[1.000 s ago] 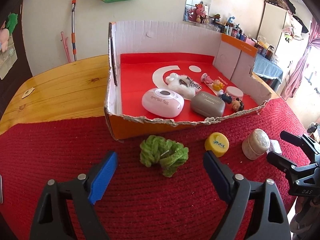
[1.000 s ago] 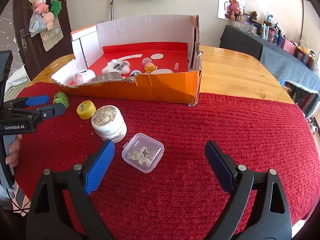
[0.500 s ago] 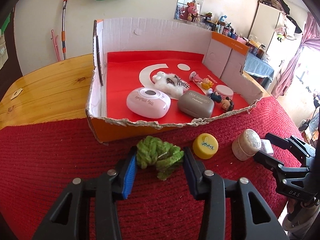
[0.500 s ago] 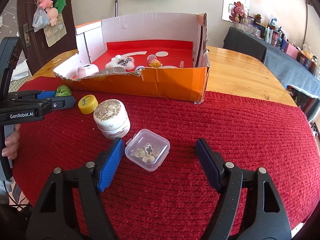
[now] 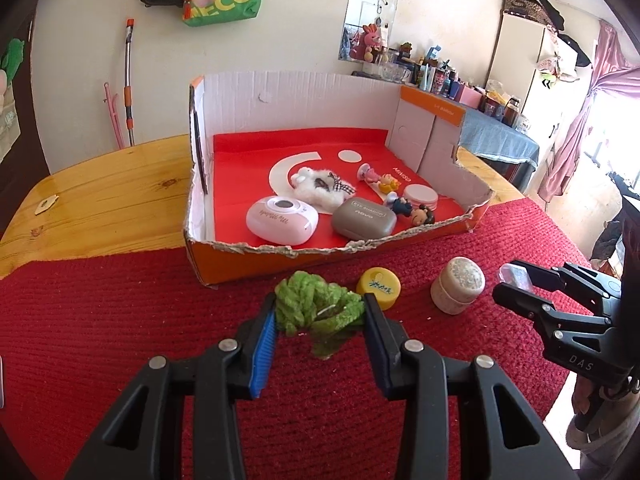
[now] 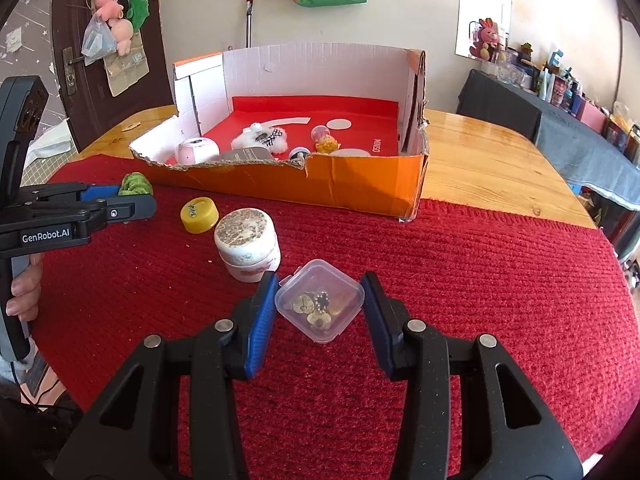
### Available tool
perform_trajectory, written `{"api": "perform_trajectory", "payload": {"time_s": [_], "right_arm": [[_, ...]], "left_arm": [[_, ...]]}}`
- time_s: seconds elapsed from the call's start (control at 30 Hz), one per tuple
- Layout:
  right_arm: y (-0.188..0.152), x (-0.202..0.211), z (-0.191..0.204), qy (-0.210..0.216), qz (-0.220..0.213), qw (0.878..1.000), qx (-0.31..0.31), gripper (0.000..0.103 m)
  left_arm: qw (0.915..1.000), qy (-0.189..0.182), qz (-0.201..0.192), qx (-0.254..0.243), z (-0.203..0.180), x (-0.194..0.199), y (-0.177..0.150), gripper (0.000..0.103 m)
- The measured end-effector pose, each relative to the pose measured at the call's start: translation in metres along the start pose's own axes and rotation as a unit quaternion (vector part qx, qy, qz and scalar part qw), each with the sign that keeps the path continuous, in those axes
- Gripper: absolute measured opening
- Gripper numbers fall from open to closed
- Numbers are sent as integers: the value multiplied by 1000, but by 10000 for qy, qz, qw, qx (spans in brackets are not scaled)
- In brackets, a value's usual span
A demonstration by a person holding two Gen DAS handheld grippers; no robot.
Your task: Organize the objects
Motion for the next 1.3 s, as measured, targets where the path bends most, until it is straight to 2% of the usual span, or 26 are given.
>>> {"api": "perform_trajectory", "payload": {"time_s": [0.23, 0.93, 1.3], "right_arm": [[12, 11, 4, 67, -156, 9999, 26, 41], [10, 7, 4, 100, -95, 9999, 8, 41], [39, 11, 7, 99, -324, 9993, 124, 41]], "left_arm": [[9997, -51, -191, -122, -8, 18, 6, 42], [9996, -86, -221, -163, -13, 24, 4, 42], [9990, -61, -361, -251, -10, 27, 32, 42]]}}
Point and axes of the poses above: each gripper's, at about its wrist camera, not at the fingertips, and x roughly against the way its jaws point, z to its left, y to its top, the point moved 4 cm from there along -x, roughly the way its jaws point, and after that the axes turned 8 degrees about -z, right-handed, at the moved point
